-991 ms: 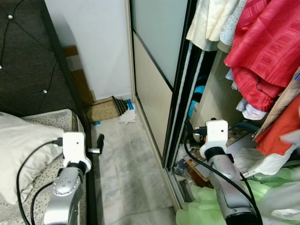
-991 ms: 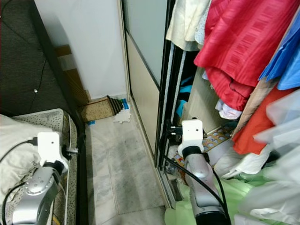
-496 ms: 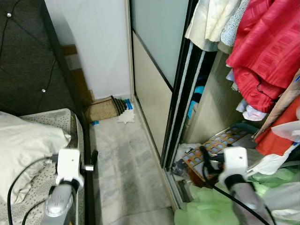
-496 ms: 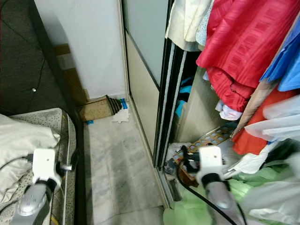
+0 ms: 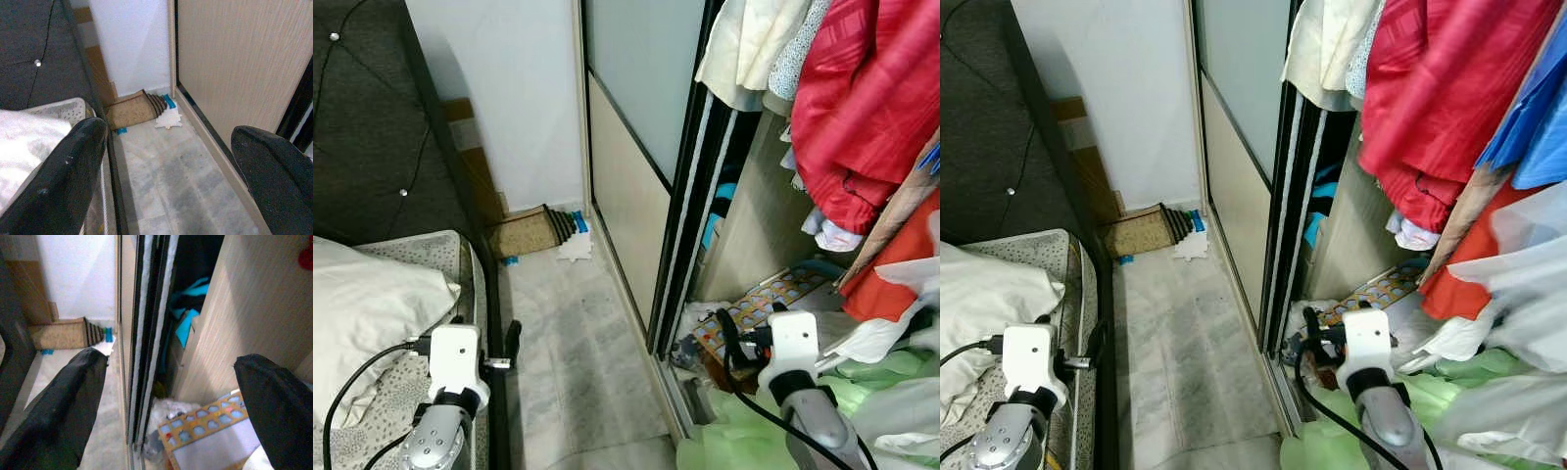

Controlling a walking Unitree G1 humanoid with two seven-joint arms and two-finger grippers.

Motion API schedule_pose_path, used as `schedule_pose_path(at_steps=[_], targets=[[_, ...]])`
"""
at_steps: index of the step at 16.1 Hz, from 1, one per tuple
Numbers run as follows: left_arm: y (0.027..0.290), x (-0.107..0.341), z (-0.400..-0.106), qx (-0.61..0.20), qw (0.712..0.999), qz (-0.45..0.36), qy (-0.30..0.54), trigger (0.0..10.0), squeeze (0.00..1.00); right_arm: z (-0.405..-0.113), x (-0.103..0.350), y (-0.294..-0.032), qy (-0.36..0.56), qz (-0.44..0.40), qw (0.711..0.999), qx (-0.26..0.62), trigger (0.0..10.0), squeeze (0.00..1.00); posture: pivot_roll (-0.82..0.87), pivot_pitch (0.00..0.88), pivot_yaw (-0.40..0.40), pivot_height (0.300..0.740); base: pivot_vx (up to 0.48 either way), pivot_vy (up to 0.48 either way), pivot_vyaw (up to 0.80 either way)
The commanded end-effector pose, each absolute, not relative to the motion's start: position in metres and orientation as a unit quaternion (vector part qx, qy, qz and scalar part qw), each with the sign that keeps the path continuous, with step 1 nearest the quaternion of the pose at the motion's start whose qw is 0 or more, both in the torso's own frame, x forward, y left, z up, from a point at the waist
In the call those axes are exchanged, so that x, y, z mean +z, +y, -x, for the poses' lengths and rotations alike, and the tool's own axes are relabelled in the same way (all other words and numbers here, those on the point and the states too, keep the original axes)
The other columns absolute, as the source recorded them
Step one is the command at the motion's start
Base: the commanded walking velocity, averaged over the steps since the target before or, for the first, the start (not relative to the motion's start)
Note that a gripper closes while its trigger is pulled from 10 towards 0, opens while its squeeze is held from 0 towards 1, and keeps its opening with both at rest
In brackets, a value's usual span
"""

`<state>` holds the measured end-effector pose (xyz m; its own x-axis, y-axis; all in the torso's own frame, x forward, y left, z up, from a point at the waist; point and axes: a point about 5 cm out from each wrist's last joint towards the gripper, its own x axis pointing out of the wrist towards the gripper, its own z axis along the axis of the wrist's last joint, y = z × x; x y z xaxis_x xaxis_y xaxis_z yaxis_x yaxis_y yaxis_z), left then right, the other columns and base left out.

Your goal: Clean up the room

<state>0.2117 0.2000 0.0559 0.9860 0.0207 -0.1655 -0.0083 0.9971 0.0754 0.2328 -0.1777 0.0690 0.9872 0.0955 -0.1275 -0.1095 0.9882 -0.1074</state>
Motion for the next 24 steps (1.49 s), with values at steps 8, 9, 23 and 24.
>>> schedule_pose_path(at_steps=[8, 9, 23, 24], targets=[[0.195, 0.069, -0.216, -0.002, 0.997, -0.063, 0.055, 10.0, 0.00, -0.243, 0.080, -0.172, 0.046, 0.088, 0.993, 0.071, 10.0, 0.00, -0.04, 0.000, -0.019, 0.740, 0.000, 0.000, 0.77], [0.201, 0.068, -0.214, 0.012, 0.996, -0.065, 0.058, 10.0, 0.00, -0.249, 0.082, -0.170, 0.042, 0.085, 0.993, 0.071, 10.0, 0.00, -0.04, 0.000, -0.023, 0.740, 0.000, 0.000, 0.80], [0.186, 0.073, -0.224, -0.024, 0.998, -0.036, 0.036, 10.0, 0.00, -0.260, 0.087, -0.166, 0.030, 0.086, 0.993, 0.079, 10.0, 0.00, -0.05, 0.000, -0.017, 0.740, 0.000, 0.000, 0.80], [0.185, 0.074, -0.225, -0.024, 0.998, -0.036, 0.035, 10.0, 0.00, -0.261, 0.087, -0.166, 0.030, 0.086, 0.993, 0.079, 10.0, 0.00, -0.05, 0.000, -0.017, 0.740, 0.000, 0.000, 0.80]])
